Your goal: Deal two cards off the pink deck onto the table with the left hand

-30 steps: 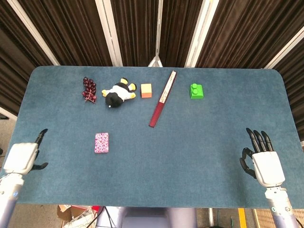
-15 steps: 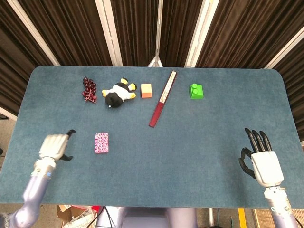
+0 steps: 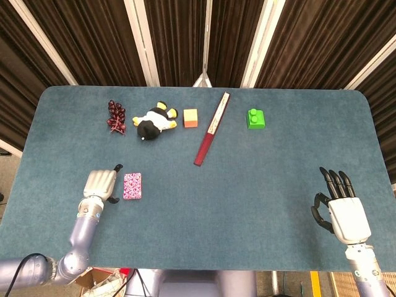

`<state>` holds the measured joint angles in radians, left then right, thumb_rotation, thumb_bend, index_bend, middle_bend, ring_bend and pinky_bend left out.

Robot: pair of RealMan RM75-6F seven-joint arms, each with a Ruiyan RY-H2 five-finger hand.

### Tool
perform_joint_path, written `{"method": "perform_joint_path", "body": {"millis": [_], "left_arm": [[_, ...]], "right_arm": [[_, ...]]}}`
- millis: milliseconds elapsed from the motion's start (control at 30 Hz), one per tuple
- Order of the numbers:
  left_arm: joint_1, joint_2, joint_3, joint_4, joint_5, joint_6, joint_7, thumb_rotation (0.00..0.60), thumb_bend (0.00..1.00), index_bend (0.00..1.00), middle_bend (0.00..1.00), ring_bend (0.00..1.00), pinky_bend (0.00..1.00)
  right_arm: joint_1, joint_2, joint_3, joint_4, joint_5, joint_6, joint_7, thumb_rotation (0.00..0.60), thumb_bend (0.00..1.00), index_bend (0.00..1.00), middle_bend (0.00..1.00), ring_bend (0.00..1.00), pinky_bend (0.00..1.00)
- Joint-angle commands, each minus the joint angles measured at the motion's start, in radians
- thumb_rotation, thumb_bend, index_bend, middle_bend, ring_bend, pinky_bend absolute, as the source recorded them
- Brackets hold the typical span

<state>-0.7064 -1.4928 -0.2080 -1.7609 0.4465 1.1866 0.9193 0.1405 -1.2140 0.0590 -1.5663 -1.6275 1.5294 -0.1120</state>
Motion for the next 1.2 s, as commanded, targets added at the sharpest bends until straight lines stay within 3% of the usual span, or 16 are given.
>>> {"method": "perform_joint_path", "body": {"millis": [33,833,1100,1200], "left_arm": [[-0.018,-0.017,0.000,0.010,-0.029,0.006,0.007,0.600,0.27,0.15,0.96,0.91,0.99],[-0.075,-0.104,0.018,0.092,-0.061,0.004,-0.031,0.600,0.31,0.21,0.96,0.91,0.99],[-0.085,-0.115,0.020,0.091,-0.059,0.010,-0.040,0.600,0.39,0.39,0.96,0.91,1.00],[-0.081,-0.111,0.022,0.081,-0.043,0.019,-0.054,0.600,0.40,0.41,0.97,0.91,1.00]], "right_arm": [[0.000,0.000,0.000,0.001,-0.001,0.001,0.002,0.600,0.49,0.00,0.00,0.00,0.04],[0.003,0.003,-0.003,-0.004,-0.004,-0.003,0.012,0.600,0.49,0.00,0.00,0.00,0.04],[0.001,0.005,-0.004,-0.004,-0.008,0.004,0.016,0.600,0.49,0.00,0.00,0.00,0.04],[0.000,0.004,-0.004,0.001,-0.007,0.003,0.021,0.600,0.49,0.00,0.00,0.00,0.04]]}}
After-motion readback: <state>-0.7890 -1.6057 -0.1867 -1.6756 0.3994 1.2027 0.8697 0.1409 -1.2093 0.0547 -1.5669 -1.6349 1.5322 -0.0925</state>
